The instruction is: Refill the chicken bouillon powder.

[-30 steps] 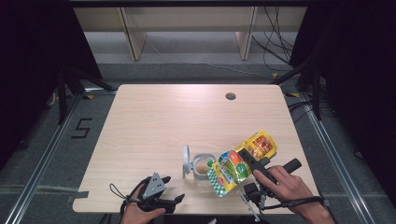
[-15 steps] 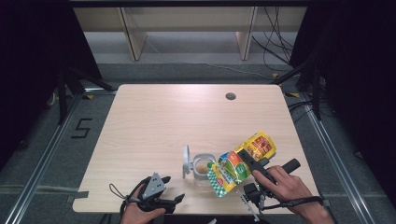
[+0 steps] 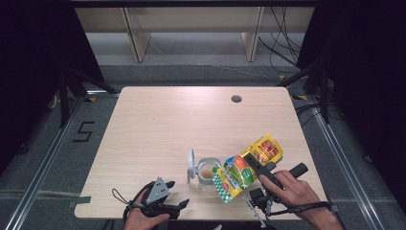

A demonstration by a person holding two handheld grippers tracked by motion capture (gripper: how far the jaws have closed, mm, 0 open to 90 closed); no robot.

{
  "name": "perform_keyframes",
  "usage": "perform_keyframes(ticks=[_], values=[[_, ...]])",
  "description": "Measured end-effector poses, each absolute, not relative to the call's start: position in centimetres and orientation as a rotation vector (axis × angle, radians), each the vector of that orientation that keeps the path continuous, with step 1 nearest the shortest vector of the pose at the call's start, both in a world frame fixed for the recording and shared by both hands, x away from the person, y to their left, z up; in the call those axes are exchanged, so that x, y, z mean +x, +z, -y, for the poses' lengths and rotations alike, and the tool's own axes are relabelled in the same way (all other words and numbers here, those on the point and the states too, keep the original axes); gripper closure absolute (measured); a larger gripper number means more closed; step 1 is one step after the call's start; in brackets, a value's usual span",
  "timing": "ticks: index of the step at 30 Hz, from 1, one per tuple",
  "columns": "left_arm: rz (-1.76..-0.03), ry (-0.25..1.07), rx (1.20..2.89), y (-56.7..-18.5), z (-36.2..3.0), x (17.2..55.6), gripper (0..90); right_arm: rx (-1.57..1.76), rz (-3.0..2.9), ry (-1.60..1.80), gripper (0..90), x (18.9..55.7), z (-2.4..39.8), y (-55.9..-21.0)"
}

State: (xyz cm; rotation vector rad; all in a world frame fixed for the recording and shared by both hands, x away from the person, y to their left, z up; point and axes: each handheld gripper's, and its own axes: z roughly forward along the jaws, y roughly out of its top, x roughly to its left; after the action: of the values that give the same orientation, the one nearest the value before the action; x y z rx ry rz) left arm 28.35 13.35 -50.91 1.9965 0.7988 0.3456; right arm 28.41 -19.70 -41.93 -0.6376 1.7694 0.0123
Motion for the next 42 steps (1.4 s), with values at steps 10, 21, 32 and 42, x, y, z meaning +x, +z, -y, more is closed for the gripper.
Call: perform_keyframes(ticks=[10, 21, 32, 42], values=[[-0.790, 0.351, 2.013, -50.92, -13.42, 28.40, 21.2, -0.636, -1.760, 0.024, 50.3, 28.49, 19.83, -42.00], [-0.798, 0.349, 2.003, -50.88, -13.45, 28.40, 21.2, -0.636, -1.768, 0.018, 50.3, 28.49, 19.81, -41.97], [-0.794, 0.349, 1.995, -50.89, -13.42, 28.40, 21.2, -0.640, -1.757, 0.023, 50.5, 28.48, 19.76, -41.95], [-0.797, 0.342, 1.999, -50.84, -13.45, 28.40, 21.2, -0.627, -1.773, 0.023, 50.5, 28.44, 19.68, -41.95]])
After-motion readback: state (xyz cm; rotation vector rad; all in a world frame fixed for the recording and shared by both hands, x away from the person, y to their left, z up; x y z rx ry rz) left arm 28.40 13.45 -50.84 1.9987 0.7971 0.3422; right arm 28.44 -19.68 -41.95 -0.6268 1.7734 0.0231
